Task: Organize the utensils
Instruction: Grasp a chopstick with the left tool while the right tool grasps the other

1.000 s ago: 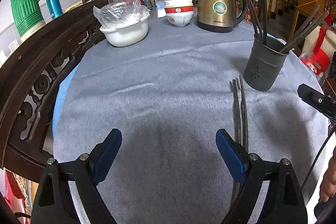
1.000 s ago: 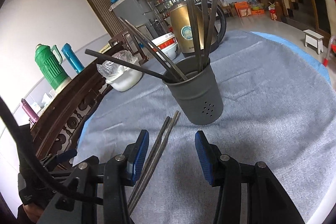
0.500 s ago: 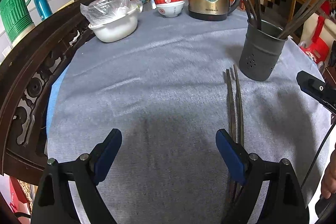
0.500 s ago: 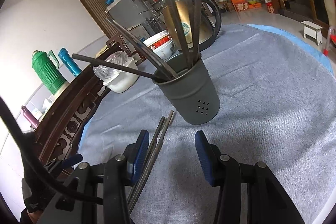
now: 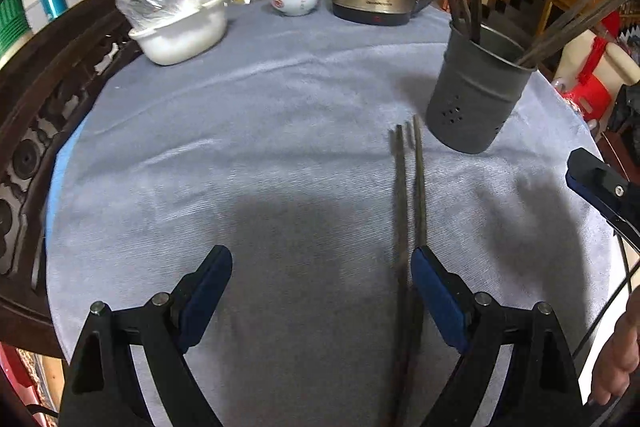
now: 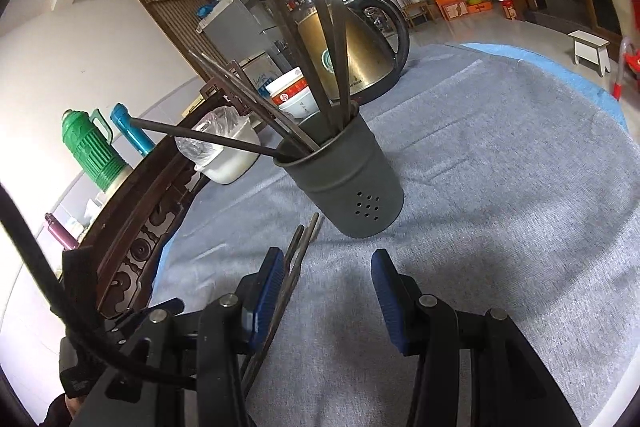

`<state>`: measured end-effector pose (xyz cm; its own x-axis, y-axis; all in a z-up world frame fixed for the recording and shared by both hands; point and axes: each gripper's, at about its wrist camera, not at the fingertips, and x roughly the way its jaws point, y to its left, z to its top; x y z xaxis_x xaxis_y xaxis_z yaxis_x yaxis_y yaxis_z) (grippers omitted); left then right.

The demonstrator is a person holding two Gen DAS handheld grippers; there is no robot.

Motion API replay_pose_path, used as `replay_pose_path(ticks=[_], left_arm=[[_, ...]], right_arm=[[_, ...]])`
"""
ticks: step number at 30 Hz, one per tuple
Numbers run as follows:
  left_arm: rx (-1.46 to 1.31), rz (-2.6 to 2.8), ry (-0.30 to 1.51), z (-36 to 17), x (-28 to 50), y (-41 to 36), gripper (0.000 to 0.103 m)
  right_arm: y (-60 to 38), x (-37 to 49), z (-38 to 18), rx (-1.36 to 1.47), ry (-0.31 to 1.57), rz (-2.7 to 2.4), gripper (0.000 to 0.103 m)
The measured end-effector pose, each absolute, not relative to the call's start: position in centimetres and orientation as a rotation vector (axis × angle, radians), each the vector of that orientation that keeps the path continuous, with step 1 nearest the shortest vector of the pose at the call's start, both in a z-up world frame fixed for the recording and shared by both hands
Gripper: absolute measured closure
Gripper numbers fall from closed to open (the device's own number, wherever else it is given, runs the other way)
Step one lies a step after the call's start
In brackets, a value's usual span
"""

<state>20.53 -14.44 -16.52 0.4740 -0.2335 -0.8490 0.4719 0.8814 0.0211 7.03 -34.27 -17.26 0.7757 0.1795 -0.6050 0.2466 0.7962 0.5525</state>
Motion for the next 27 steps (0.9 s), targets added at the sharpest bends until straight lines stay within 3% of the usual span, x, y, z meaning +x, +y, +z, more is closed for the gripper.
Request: replay_pose_path(ticks=[21,24,27], left_arm=[[0.204,-0.418,1.076,-19.6,22.9,-14.3,0.013],[0.208,-0.388,1.076,-19.7,23.1,-13.4,0.020],[0.171,-0.378,1.072,-19.3,23.3,-11.6,0.039]], right_arm=[[-33.6,7.2,-17.2,0.640,0.716,-0.038,0.053],[-33.2,7.5,-17.2,0.619,0.739,-0.041,0.056],[-32.3,8.3,-17.3,0.589,0.789,-0.036,0.063]])
